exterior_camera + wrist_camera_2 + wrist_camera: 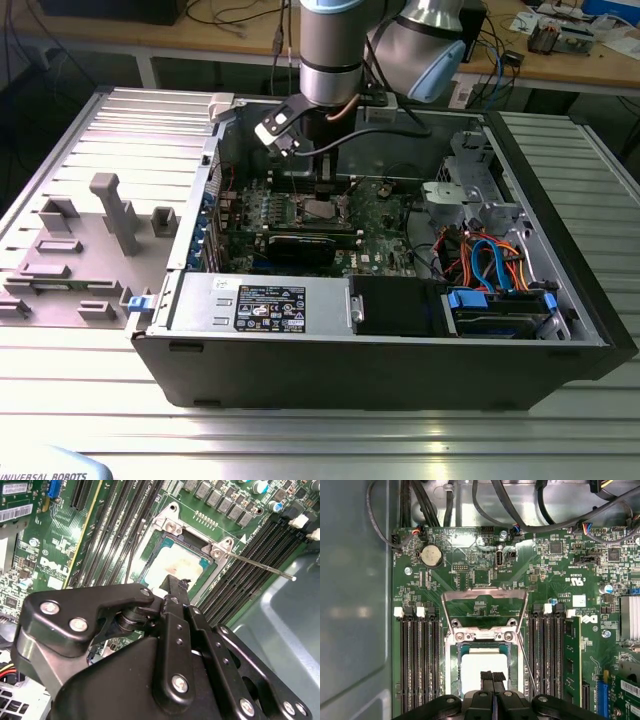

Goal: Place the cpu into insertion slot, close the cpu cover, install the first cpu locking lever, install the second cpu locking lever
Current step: 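Close the cpu cover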

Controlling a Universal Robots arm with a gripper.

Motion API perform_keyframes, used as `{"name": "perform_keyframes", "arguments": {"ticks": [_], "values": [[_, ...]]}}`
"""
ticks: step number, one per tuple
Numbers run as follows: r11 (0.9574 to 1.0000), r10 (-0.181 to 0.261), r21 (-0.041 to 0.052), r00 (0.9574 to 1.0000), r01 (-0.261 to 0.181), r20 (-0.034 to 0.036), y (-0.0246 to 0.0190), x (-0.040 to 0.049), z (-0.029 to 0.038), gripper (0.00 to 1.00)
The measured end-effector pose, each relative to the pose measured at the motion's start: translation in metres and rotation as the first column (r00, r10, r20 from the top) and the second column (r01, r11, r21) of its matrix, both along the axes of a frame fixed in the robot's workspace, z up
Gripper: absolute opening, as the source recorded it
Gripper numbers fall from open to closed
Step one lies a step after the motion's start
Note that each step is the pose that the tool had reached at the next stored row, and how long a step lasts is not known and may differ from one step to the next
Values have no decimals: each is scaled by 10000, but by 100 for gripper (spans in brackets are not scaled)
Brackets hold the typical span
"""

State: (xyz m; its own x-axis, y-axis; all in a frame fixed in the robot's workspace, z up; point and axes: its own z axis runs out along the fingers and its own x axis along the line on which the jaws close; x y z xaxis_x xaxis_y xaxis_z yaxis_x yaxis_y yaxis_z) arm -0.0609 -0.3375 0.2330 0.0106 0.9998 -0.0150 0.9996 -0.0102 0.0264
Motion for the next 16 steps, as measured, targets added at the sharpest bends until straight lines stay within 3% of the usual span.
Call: {"name": "perform_keyframes", "arguments": {"ticks": [1, 4, 10, 16], "values": [[10000, 0, -9, 10000, 0, -38, 1, 11, 0, 11], [10000, -1, -39, 9997, 0, -261, 3, 47, 0, 11], [9999, -3, -118, 9996, 0, -270, 3, 49, 40, 11], [9998, -5, -186, 9996, 0, -270, 3, 48, 161, 11]]}}
